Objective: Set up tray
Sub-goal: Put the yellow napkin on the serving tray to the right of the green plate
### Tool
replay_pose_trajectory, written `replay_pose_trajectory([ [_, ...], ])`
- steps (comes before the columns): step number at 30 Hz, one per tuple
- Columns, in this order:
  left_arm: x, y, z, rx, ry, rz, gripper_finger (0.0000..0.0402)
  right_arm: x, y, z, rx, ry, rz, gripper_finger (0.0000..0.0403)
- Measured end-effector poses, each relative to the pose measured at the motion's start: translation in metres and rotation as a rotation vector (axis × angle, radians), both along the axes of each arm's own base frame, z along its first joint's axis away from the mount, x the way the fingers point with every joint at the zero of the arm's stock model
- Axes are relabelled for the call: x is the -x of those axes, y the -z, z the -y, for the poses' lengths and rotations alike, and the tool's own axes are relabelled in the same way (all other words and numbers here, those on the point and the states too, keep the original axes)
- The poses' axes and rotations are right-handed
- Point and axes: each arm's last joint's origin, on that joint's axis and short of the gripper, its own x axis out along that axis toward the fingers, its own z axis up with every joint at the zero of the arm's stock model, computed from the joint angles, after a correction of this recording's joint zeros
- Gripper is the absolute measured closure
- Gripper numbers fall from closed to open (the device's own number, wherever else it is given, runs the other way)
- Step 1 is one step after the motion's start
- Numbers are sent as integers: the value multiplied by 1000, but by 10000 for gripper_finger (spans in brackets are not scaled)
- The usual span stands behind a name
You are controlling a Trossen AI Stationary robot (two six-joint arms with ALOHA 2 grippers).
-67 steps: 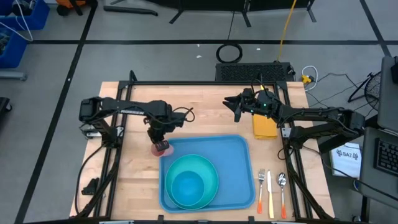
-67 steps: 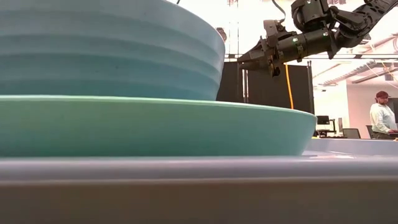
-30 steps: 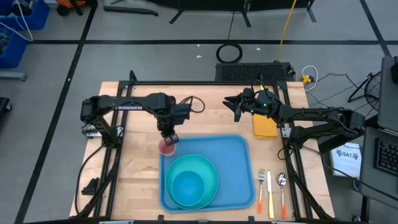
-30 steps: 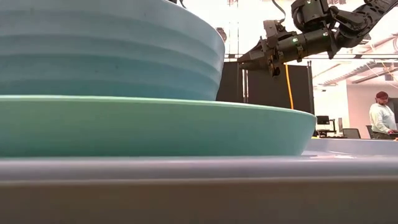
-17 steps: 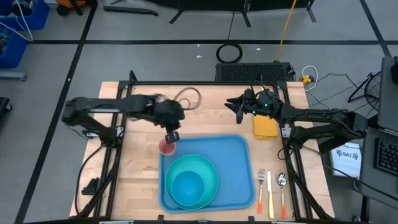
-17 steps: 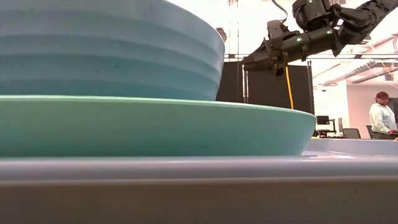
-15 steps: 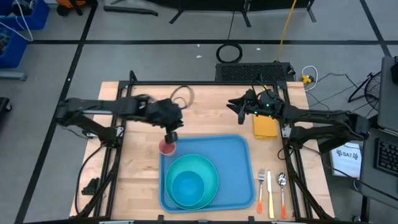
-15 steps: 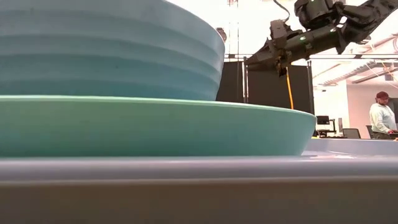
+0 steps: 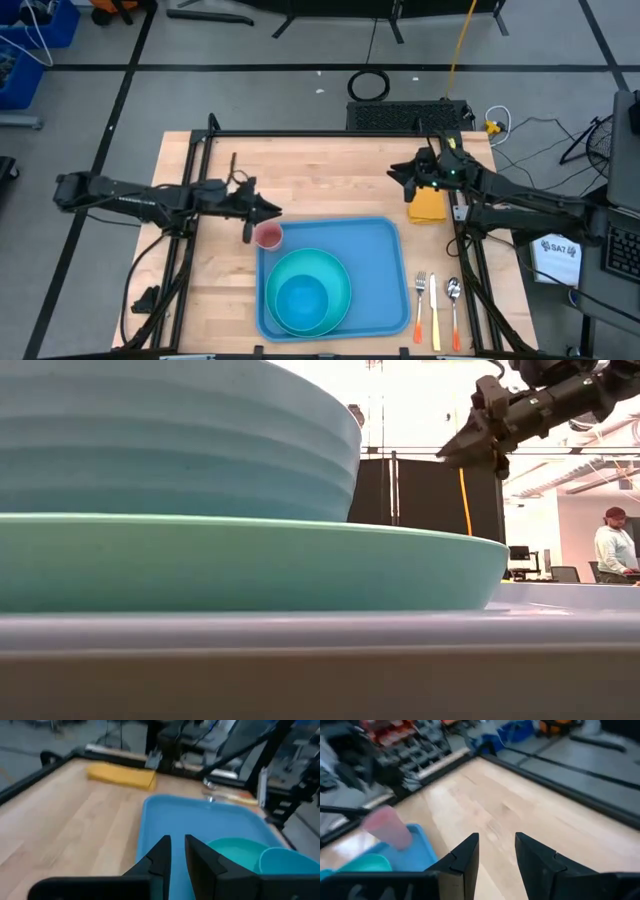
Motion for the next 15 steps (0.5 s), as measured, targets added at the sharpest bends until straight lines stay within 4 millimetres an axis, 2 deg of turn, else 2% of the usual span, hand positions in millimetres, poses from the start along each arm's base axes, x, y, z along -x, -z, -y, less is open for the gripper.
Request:
replay_pose_trajectory([
  [11,38,28,1,7,15,210,344,32,25,5,-219,232,-251,287],
  [15,48,36,1,30,-1,228,344,46,33,3,-302,321,-350,287],
])
